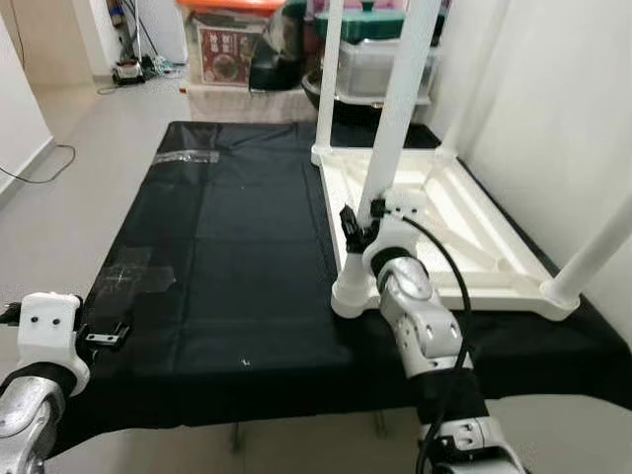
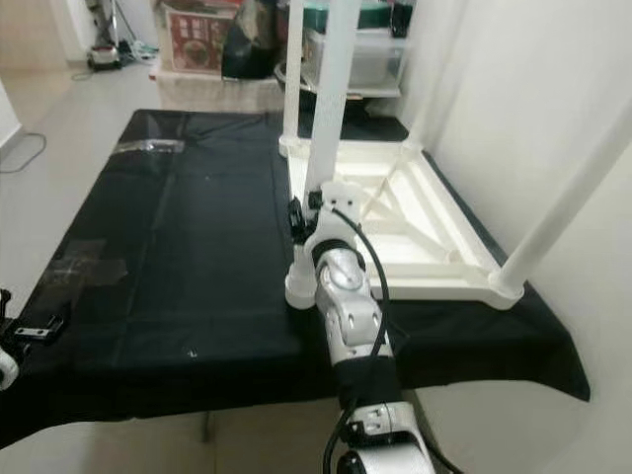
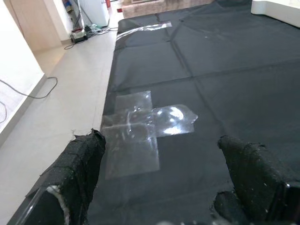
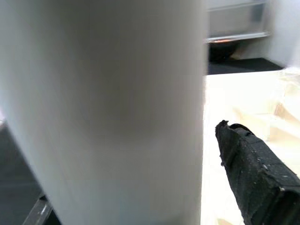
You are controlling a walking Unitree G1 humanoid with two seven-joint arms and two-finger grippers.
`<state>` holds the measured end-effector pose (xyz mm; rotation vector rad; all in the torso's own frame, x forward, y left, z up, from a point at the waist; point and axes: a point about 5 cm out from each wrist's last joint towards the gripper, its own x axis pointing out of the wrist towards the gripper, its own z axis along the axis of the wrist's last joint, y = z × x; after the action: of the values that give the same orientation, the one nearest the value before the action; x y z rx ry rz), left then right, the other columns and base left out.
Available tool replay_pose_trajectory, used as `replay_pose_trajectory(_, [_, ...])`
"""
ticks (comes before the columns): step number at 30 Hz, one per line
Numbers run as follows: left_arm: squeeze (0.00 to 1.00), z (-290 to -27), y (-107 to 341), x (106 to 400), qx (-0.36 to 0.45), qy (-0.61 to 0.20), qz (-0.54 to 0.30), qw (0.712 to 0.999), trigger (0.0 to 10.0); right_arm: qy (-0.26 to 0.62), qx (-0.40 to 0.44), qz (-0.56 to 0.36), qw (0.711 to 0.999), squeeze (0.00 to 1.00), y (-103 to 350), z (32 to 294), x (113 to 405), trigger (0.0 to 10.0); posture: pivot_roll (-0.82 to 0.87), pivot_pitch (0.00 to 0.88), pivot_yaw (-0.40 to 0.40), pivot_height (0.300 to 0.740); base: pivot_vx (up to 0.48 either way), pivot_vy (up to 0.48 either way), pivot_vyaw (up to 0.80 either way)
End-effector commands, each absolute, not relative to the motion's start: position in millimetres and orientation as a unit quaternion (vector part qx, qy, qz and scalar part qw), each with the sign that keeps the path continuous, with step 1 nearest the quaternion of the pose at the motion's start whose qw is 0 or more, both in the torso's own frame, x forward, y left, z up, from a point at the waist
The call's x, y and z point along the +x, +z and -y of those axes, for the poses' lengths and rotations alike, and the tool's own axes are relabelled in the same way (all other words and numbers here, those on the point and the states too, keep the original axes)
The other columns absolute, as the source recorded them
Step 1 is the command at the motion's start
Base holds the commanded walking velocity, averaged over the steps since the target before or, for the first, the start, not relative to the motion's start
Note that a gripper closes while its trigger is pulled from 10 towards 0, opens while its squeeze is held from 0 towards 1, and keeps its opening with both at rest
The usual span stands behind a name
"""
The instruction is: Building children table
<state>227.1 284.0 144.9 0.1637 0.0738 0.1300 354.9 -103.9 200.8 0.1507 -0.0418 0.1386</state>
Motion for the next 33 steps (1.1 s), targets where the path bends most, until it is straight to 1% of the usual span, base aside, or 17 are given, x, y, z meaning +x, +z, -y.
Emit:
replay_pose_trajectory(1, [0.00,-289,145,227,0.087,0.066,-0.040,0.993,10.0,0.144,0.104,0.061,0.982,0.00,234,111,352,10.0,0.06,0.000,-0.048,0.740,0.000,0.000,0.00])
replay_pose_trajectory(2, [0.00,-289,145,227,0.087,0.066,-0.040,0.993,10.0,0.144,0.104,0.061,0.982,0.00,234,111,352,10.0,0.06,0.000,-0.048,0.740,0.000,0.000,0.00])
replay_pose_trajectory(3, [0.00,-289,145,227,0.088,0.065,-0.040,0.993,10.0,0.194,0.104,0.070,0.973,0.00,243,110,348,10.0,0.06,0.000,-0.048,0.740,0.000,0.000,0.00])
replay_pose_trajectory(4, [0.00,-289,145,228,0.088,0.064,-0.040,0.993,10.0,0.257,0.075,0.082,0.960,0.00,249,110,344,10.0,0.06,0.000,-0.048,0.740,0.000,0.000,0.00])
replay_pose_trajectory(5, [0.00,-289,145,228,0.088,0.064,-0.040,0.993,10.0,0.257,0.075,0.082,0.960,0.00,249,110,344,10.0,0.06,0.000,-0.048,0.740,0.000,0.000,0.00])
replay_pose_trajectory(6, [0.00,-289,145,228,0.089,0.064,-0.040,0.993,10.0,0.294,0.053,0.087,0.950,0.00,250,110,342,10.0,0.06,0.000,-0.048,0.740,0.000,0.000,0.00])
replay_pose_trajectory(7, [0.00,-289,145,228,0.089,0.064,-0.040,0.993,10.0,0.294,0.053,0.087,0.950,0.00,250,110,342,10.0,0.06,0.000,-0.048,0.740,0.000,0.000,0.00])
replay_pose_trajectory(9, [0.00,-287,144,229,0.089,0.062,-0.039,0.993,10.0,0.402,-0.028,0.098,0.910,0.00,244,113,339,10.0,0.06,0.000,-0.052,0.740,0.000,0.000,0.00])
replay_pose_trajectory(10, [0.00,-287,144,229,0.089,0.062,-0.039,0.993,10.0,0.402,-0.028,0.098,0.910,0.00,244,113,339,10.0,0.06,0.000,-0.052,0.740,0.000,0.000,0.00])
replay_pose_trajectory(12, [0.00,-284,144,229,0.089,0.060,-0.038,0.993,10.0,0.464,-0.077,0.073,0.880,0.00,232,121,351,10.0,0.08,0.000,-0.062,0.740,0.000,0.000,0.00])
replay_pose_trajectory(17, [0.00,-282,143,229,0.090,0.057,-0.038,0.994,10.0,0.479,-0.101,0.041,0.871,0.00,230,124,372,10.0,0.09,0.000,-0.074,0.740,0.000,0.000,0.00])
replay_pose_trajectory(22, [0.00,-281,143,229,0.091,0.055,-0.037,0.994,10.0,0.477,-0.113,0.033,0.871,0.00,236,123,380,10.0,0.10,0.000,-0.083,0.740,0.000,0.000,0.00])
replay_pose_trajectory(25, [0.00,-280,143,228,0.093,0.054,-0.038,0.994,10.0,0.475,-0.107,0.036,0.873,0.00,246,125,389,10.0,0.12,0.000,-0.097,0.740,0.000,0.000,0.00])
replay_pose_trajectory(28, [0.00,-279,143,227,0.095,0.053,-0.038,0.993,10.0,0.492,-0.094,0.046,0.864,0.00,253,130,392,10.0,0.12,0.000,-0.099,0.740,0.000,0.000,0.00])
replay_pose_trajectory(29, [0.00,-279,143,227,0.095,0.053,-0.038,0.993,10.0,0.499,-0.089,0.048,0.861,0.00,253,132,392,0.0,0.12,0.000,-0.100,0.740,0.000,0.000,0.00])
replay_pose_trajectory(32, [0.00,-280,143,226,0.095,0.053,-0.038,0.993,10.0,0.504,-0.081,0.038,0.859,0.00,249,136,392,0.0,0.12,0.000,-0.099,0.740,0.000,0.000,0.00])
replay_pose_trajectory(33, [0.00,-280,143,227,0.094,0.054,-0.038,0.993,10.0,0.497,-0.075,0.031,0.864,0.00,244,139,393,0.0,0.12,0.000,-0.098,0.740,0.000,0.000,0.00])
